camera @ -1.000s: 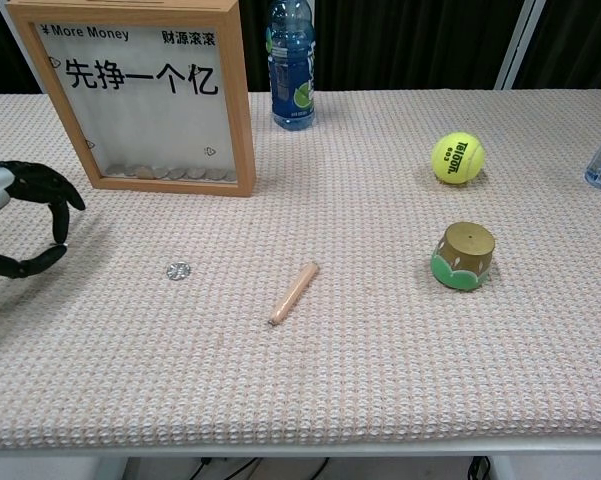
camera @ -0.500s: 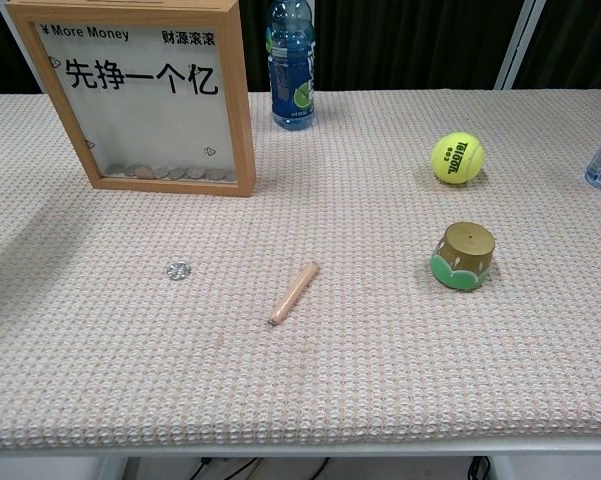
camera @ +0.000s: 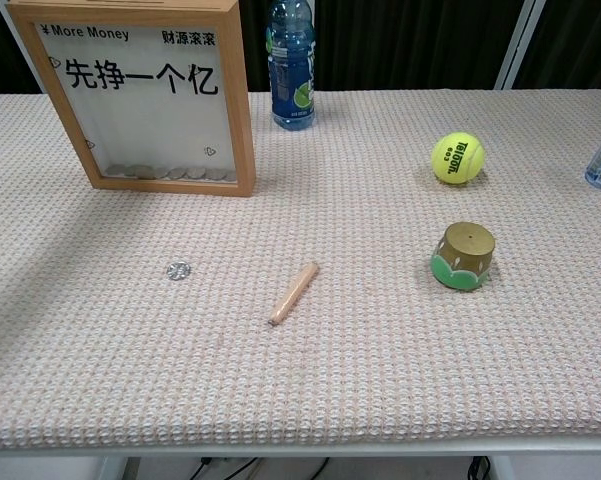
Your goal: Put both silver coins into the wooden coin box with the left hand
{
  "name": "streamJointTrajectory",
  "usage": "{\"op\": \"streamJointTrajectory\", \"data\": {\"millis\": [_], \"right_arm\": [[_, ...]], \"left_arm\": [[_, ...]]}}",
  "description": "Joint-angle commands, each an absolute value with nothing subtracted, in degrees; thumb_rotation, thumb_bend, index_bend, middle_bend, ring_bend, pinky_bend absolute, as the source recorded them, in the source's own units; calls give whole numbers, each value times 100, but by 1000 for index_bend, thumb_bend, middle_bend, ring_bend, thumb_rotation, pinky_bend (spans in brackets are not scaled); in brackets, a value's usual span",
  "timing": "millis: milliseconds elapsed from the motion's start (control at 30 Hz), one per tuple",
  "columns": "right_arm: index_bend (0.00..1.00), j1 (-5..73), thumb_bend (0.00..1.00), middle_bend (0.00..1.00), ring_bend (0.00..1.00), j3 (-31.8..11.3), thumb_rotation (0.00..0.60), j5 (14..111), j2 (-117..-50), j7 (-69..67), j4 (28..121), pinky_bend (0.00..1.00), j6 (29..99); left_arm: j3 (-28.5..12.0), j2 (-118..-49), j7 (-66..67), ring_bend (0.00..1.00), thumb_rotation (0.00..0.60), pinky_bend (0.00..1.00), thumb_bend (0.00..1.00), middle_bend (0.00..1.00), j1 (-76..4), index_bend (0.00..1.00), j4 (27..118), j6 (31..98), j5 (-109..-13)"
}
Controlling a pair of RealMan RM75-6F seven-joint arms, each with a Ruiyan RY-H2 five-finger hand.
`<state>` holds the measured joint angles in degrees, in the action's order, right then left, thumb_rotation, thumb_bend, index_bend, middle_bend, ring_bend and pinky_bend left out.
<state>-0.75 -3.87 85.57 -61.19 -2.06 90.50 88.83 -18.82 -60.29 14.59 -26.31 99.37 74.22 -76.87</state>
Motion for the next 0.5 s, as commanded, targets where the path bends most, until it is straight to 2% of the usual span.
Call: {"op": "streamJointTrajectory", "data": {"millis": [33,333,500], "right_arm": [[0,-69,176,0,0,-386,600,8549,-6131,-211,9034,0,8868],[0,-69,176,0,0,-407,600,8415,-6128,-288,8956,0,8782],[0,-61,176,0,0,-398,600,8382,-6159,-366,8873,0,8721]], "left_arm": [[-2141,-5783,1511,154,600,182,404,290,-3196,642,10178,6522,-7051],[-2286,-5908,1609,154,600,177,407,290,-4181,643,9995,5259,-6113],[-2227,-6034,1575,154,600,159,406,290,-4511,643,9790,4887,-5808]]}}
